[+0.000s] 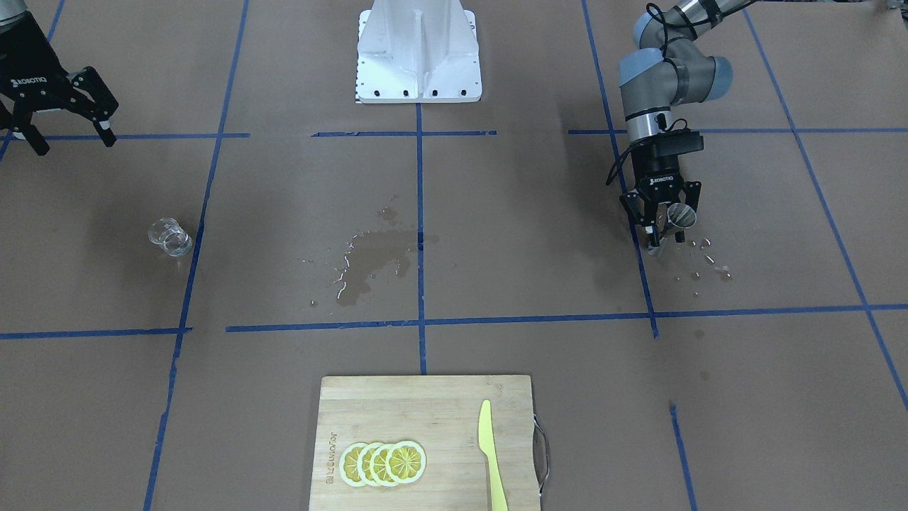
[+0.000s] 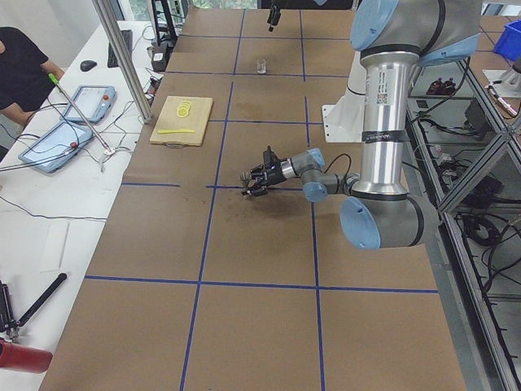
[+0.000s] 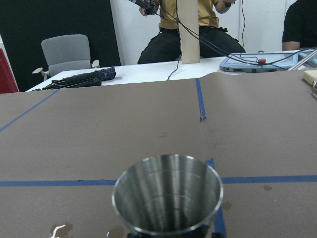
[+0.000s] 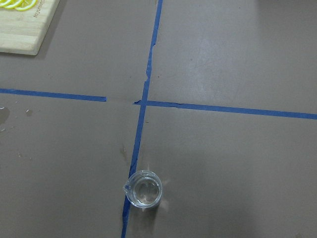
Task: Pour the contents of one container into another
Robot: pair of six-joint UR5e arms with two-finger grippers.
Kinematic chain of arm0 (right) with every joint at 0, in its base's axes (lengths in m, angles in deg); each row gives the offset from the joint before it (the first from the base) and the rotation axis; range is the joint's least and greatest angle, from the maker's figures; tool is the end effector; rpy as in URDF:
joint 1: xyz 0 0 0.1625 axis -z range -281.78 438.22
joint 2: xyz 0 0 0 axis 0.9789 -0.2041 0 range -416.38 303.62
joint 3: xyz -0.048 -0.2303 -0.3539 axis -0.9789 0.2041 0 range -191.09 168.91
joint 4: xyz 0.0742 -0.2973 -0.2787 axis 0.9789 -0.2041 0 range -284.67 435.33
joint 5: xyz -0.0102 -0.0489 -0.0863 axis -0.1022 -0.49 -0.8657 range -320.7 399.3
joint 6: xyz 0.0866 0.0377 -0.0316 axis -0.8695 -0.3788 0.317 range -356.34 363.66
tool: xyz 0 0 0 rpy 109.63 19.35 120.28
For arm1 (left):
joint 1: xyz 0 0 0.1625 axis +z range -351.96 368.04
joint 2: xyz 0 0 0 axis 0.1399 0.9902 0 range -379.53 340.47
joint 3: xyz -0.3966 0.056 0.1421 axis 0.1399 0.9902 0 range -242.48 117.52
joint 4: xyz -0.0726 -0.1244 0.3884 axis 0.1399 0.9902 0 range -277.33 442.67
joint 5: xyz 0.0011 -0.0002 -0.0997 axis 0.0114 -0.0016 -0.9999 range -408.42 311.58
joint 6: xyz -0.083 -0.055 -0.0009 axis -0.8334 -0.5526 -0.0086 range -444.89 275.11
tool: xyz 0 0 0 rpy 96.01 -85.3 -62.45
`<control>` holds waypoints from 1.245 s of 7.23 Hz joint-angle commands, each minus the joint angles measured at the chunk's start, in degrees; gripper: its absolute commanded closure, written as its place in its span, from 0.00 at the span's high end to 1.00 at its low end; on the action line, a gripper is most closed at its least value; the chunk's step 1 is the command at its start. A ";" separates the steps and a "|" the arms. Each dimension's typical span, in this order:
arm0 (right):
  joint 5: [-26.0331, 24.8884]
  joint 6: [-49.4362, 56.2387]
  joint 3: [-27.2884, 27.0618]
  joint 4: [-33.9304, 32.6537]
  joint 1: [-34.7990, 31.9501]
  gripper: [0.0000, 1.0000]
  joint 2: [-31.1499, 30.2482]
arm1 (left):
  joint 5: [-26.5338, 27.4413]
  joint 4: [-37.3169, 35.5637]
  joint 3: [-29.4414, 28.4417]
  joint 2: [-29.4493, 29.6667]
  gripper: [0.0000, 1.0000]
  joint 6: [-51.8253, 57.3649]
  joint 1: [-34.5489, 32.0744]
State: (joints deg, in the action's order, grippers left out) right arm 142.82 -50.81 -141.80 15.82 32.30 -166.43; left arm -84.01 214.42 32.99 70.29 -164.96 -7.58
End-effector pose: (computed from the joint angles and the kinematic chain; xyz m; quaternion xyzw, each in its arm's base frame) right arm -0.1709 -0.3347 0.4064 0.1992 -0.3942 0.0305 0.8967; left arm 0.4234 -0.3410 0.5178 0.4872 0.2535 -0.2227 0.8055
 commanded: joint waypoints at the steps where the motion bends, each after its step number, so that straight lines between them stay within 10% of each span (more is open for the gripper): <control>1: -3.74 -0.20 -0.25 0.27 2.75 1.00 -0.69 | 0.00 0.09 -0.11 0.00 0.00 -0.17 -0.11; 4: -7.10 -0.11 -0.69 2.55 4.34 1.00 -1.31 | -0.53 5.26 6.56 -0.44 0.00 6.67 -2.29; 7: -29.61 -7.36 0.01 6.13 20.37 1.00 -2.80 | -4.02 6.41 9.98 0.00 0.00 14.57 -5.46; 9: -44.04 -11.88 12.76 24.68 29.45 1.00 -3.25 | -7.54 14.20 8.69 -0.79 0.00 17.05 -5.91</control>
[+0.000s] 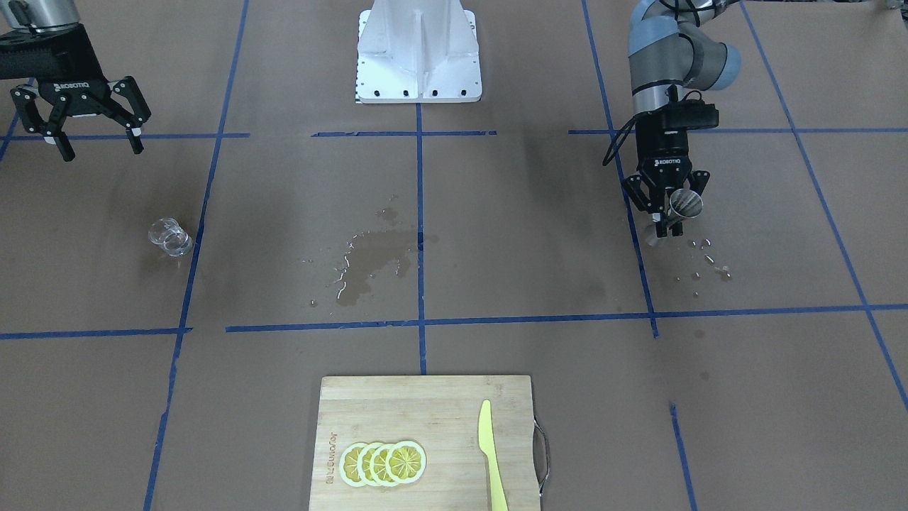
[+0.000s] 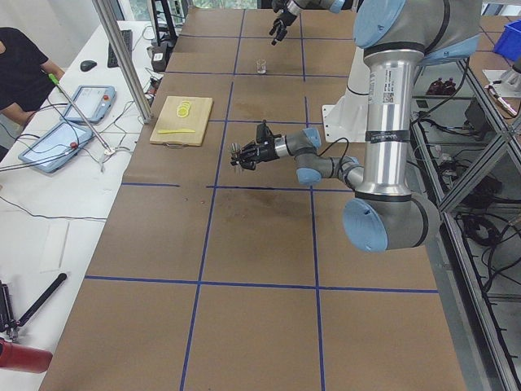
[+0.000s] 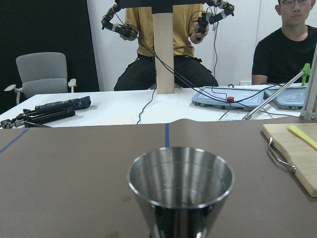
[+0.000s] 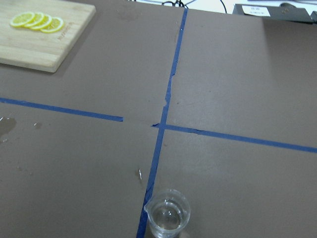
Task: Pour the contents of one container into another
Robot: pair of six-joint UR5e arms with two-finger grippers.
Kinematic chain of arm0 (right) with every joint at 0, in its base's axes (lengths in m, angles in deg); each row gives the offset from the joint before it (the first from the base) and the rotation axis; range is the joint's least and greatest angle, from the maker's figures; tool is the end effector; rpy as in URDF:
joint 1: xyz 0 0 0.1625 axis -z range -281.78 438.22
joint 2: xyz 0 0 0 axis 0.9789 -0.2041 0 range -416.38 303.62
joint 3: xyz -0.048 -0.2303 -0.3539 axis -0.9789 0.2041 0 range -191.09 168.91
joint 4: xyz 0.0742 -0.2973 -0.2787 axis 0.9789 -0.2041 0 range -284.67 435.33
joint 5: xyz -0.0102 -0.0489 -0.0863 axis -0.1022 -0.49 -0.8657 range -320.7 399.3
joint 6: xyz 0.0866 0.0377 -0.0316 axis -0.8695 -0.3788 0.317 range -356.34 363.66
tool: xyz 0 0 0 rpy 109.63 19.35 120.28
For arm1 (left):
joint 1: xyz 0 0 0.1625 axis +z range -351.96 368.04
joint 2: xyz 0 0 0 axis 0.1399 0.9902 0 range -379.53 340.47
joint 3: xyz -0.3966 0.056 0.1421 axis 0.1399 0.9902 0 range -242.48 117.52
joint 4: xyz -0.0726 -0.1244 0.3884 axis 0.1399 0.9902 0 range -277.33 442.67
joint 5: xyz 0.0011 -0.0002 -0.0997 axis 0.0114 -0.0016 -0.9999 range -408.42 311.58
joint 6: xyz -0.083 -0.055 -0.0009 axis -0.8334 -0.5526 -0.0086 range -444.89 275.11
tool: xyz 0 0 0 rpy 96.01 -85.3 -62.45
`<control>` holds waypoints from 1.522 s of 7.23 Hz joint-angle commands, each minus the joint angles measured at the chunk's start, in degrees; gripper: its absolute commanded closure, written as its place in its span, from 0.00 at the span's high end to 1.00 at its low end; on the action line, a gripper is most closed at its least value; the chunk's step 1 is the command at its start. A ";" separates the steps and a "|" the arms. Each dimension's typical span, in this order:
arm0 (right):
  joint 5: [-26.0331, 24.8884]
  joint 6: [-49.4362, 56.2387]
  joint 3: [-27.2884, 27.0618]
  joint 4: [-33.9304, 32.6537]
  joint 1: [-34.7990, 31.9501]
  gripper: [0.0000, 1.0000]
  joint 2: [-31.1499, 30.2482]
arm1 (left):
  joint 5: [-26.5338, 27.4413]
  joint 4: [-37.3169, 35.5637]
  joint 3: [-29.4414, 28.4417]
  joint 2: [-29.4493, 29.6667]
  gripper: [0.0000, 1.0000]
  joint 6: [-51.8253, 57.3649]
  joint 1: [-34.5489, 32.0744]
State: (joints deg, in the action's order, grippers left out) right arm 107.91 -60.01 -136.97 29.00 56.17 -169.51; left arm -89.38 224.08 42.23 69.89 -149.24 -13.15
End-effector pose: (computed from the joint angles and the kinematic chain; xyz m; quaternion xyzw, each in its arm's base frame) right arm -0.2589 -0.2879 0.4350 0.3395 -0.3567 0.0553 0.8686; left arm 0.3691 -0.3668 0.4279 0.5159 0.3132 -0.1947 0.7732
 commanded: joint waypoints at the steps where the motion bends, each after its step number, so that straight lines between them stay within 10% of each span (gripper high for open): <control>1: -11.54 -2.69 10.63 15.52 6.31 1.00 -0.16 | -2.37 5.18 -0.65 -0.47 0.00 2.81 -0.43; 11: -25.01 -2.69 27.44 16.27 8.69 1.00 14.34 | -9.49 10.55 -5.13 11.21 0.00 15.05 -0.87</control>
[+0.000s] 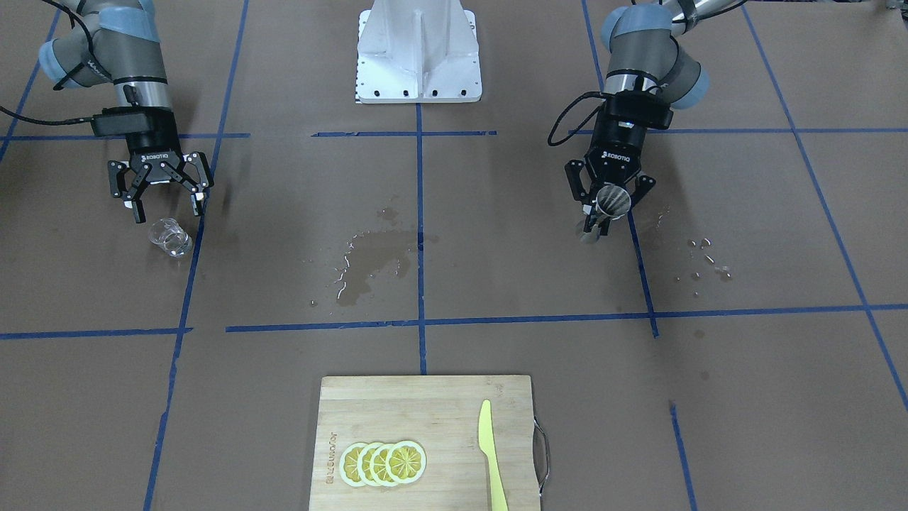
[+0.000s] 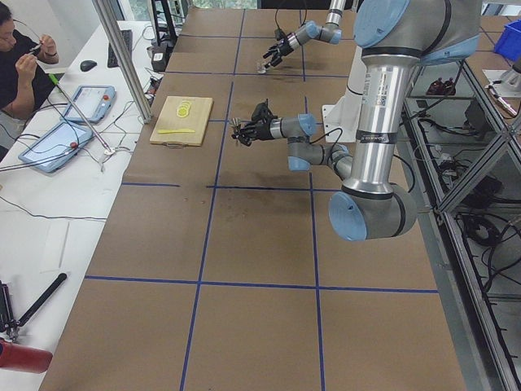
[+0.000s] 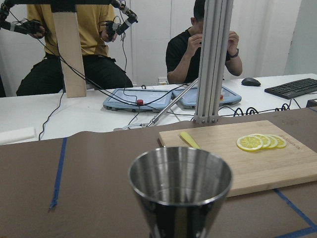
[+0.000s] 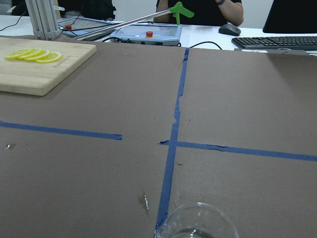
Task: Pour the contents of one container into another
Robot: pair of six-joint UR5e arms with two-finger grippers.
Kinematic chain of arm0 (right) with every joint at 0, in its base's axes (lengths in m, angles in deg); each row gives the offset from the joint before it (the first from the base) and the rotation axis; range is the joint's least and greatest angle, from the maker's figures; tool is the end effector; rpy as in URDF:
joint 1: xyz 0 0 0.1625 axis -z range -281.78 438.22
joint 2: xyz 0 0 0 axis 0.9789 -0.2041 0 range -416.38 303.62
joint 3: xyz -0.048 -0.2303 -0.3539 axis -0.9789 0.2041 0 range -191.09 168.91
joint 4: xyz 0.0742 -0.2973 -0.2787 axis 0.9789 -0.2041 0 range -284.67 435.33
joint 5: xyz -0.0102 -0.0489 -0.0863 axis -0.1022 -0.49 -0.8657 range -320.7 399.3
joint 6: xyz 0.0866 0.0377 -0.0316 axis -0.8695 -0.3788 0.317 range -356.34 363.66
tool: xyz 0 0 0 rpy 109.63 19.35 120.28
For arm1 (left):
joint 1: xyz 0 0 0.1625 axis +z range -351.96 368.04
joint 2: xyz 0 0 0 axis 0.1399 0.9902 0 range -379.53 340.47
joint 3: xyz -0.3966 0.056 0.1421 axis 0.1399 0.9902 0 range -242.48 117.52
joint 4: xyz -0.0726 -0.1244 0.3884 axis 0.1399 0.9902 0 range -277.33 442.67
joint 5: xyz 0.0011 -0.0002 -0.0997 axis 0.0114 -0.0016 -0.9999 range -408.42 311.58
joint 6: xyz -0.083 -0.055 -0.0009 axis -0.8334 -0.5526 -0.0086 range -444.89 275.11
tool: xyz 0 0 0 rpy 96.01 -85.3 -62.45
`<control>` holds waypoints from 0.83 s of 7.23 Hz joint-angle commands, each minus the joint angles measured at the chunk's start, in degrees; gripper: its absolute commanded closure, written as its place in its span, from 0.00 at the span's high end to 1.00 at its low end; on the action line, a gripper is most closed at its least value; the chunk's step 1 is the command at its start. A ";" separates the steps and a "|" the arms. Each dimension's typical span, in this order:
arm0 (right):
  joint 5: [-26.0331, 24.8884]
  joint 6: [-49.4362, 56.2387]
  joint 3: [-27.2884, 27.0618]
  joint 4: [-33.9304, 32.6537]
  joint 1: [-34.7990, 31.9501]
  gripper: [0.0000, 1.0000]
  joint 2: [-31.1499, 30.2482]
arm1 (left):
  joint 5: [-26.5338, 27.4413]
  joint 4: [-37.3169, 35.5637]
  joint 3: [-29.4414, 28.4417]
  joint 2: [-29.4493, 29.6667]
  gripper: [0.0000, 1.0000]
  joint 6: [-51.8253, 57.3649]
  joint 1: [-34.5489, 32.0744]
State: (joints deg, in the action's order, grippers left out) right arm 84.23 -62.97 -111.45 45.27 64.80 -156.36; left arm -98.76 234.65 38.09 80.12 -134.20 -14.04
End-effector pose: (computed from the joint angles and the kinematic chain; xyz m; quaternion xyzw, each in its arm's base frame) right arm -0.3701 -0.2979 0.5266 0.4609 -0.3358 0.1226 0.8123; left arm 0.4159 -0.3813 0.3575 0.5402 0.3948 -0.1054 0.7356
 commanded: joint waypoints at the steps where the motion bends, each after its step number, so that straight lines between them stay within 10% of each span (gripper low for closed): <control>1: -2.55 0.36 3.06 0.00 0.06 1.00 1.28 | -0.10 -0.02 -0.99 0.98 0.00 0.01 0.02; 6: -2.48 1.23 6.40 0.00 0.15 0.98 3.47 | -0.10 -0.02 -1.43 0.81 0.00 0.01 0.02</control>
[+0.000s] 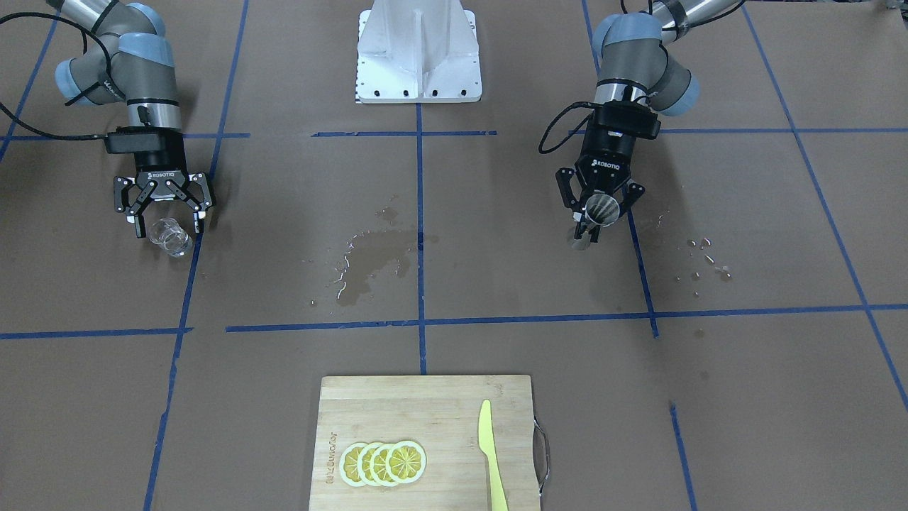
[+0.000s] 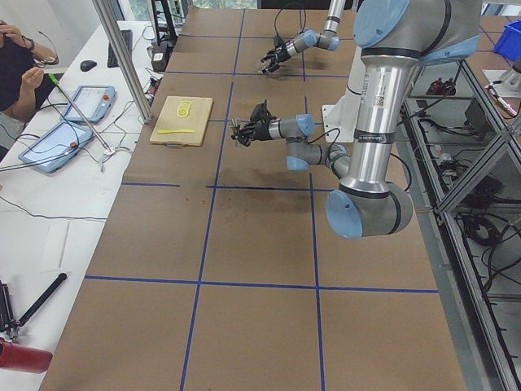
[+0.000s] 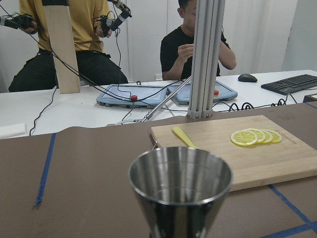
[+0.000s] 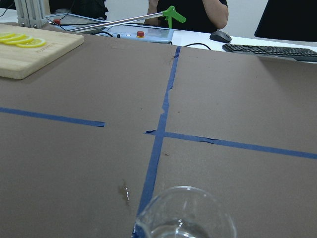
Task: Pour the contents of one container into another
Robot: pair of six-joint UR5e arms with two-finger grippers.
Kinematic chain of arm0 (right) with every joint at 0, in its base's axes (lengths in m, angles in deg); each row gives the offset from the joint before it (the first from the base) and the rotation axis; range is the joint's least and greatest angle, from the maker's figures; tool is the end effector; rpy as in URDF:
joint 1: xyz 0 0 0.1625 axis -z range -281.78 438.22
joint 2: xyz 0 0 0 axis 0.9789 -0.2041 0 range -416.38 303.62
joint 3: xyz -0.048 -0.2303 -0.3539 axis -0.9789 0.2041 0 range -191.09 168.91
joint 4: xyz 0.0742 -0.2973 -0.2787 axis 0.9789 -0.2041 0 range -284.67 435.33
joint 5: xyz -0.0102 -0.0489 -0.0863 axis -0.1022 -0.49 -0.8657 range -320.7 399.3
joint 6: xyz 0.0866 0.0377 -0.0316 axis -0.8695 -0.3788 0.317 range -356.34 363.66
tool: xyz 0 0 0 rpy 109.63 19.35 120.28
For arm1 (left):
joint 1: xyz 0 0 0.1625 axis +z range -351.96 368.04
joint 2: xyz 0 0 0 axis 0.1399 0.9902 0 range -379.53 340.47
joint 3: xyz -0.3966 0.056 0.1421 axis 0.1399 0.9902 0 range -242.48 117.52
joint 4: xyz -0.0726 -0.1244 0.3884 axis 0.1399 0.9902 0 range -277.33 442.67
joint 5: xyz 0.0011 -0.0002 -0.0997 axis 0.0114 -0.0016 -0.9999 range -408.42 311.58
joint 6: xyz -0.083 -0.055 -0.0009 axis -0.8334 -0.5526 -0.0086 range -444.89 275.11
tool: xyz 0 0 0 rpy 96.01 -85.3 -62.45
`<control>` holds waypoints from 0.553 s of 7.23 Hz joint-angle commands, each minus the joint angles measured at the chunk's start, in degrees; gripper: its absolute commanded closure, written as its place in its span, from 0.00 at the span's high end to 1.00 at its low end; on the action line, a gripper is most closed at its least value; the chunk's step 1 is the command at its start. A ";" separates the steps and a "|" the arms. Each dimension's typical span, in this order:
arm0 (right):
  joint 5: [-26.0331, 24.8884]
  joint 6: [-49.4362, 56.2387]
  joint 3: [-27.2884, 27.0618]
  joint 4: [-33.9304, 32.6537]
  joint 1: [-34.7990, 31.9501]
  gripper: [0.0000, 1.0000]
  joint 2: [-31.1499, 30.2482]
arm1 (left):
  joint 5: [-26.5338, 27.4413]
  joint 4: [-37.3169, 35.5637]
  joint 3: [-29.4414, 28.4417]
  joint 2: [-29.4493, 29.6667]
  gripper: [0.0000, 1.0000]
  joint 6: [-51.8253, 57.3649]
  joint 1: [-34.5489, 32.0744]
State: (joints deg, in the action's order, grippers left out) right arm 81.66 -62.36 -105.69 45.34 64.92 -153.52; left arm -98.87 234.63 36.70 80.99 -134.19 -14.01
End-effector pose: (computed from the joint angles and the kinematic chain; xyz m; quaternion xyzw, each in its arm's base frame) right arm -0.3896 -0.3047 0.5536 0.4761 -0.3036 0.1186 0.8168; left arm 0.4240 -0.3841 0.3605 0.5388 0.3921 -0.1029 0.7385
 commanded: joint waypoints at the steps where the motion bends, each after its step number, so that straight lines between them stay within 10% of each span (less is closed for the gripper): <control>1: 0.00 1.85 0.73 -0.07 -0.06 0.98 1.07 | 0.09 0.09 -0.04 -0.06 0.00 0.00 -0.01; 4: 0.26 2.39 0.90 -0.07 -0.67 0.98 1.25 | 0.09 0.09 -0.38 -0.41 0.00 0.00 -0.01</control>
State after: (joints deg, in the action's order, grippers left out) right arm 81.77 -60.09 -104.84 45.33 64.66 -152.33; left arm -98.80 234.66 36.52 80.79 -134.20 -14.02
